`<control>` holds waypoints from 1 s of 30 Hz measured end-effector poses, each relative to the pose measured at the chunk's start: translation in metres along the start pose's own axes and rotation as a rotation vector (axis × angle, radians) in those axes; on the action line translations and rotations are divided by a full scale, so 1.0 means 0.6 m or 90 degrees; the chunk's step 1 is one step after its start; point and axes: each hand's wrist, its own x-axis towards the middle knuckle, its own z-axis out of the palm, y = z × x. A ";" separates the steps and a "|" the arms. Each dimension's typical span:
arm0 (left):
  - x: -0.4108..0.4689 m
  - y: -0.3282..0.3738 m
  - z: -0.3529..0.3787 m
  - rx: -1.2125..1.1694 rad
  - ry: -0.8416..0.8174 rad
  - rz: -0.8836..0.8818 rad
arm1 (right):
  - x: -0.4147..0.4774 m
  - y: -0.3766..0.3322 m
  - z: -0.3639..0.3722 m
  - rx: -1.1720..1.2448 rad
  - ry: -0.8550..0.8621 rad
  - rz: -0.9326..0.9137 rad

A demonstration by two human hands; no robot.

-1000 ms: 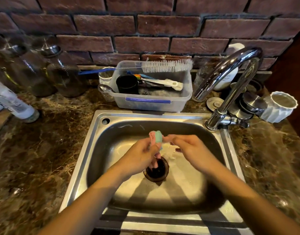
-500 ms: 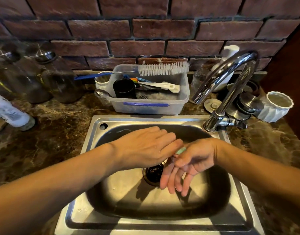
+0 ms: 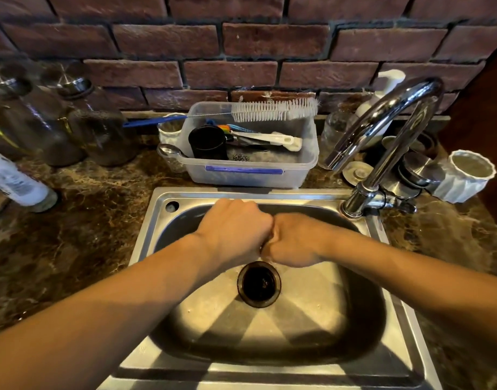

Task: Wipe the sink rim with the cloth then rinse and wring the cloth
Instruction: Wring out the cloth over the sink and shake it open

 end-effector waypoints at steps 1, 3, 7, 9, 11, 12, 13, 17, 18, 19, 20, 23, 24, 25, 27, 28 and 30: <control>0.005 0.001 -0.002 -0.040 -0.012 -0.045 | -0.001 -0.003 -0.004 -0.106 0.051 -0.011; 0.012 0.006 -0.002 -0.160 -0.073 -0.131 | -0.005 -0.005 -0.011 -0.289 0.121 -0.048; 0.033 0.005 0.011 -0.469 -0.187 -0.234 | 0.002 0.006 -0.021 -0.544 0.205 -0.191; 0.039 0.005 0.013 -0.629 -0.247 -0.289 | 0.019 0.022 -0.031 -0.594 0.252 -0.296; 0.042 0.007 0.015 -0.737 -0.308 -0.334 | 0.037 0.036 -0.041 -0.640 0.310 -0.378; 0.043 0.008 0.017 -0.766 -0.326 -0.342 | 0.043 0.041 -0.046 -0.669 0.330 -0.406; 0.044 0.008 0.020 -0.791 -0.343 -0.347 | 0.048 0.046 -0.050 -0.695 0.337 -0.426; 0.043 0.002 0.023 -0.894 -0.431 -0.343 | 0.053 0.054 -0.055 -0.741 0.374 -0.517; 0.041 0.000 0.022 -0.915 -0.452 -0.339 | 0.053 0.056 -0.054 -0.723 0.387 -0.528; 0.039 -0.002 0.022 -0.939 -0.465 -0.335 | 0.054 0.059 -0.052 -0.702 0.403 -0.536; 0.037 -0.005 0.024 -0.972 -0.477 -0.331 | 0.056 0.061 -0.050 -0.686 0.418 -0.539; 0.025 -0.010 0.032 -1.106 -0.517 -0.300 | 0.059 0.067 -0.042 -0.657 0.451 -0.538; 0.021 -0.011 0.035 -1.138 -0.527 -0.288 | 0.059 0.069 -0.039 -0.652 0.461 -0.546; 0.018 -0.009 0.038 -1.162 -0.537 -0.278 | 0.059 0.070 -0.037 -0.650 0.469 -0.555; 0.015 -0.006 0.045 -1.205 -0.559 -0.268 | 0.056 0.074 -0.033 -0.652 0.479 -0.564; 0.014 -0.003 0.047 -1.219 -0.565 -0.265 | 0.055 0.077 -0.032 -0.653 0.489 -0.563; 0.013 0.004 0.048 -1.232 -0.571 -0.265 | 0.049 0.081 -0.029 -0.656 0.501 -0.552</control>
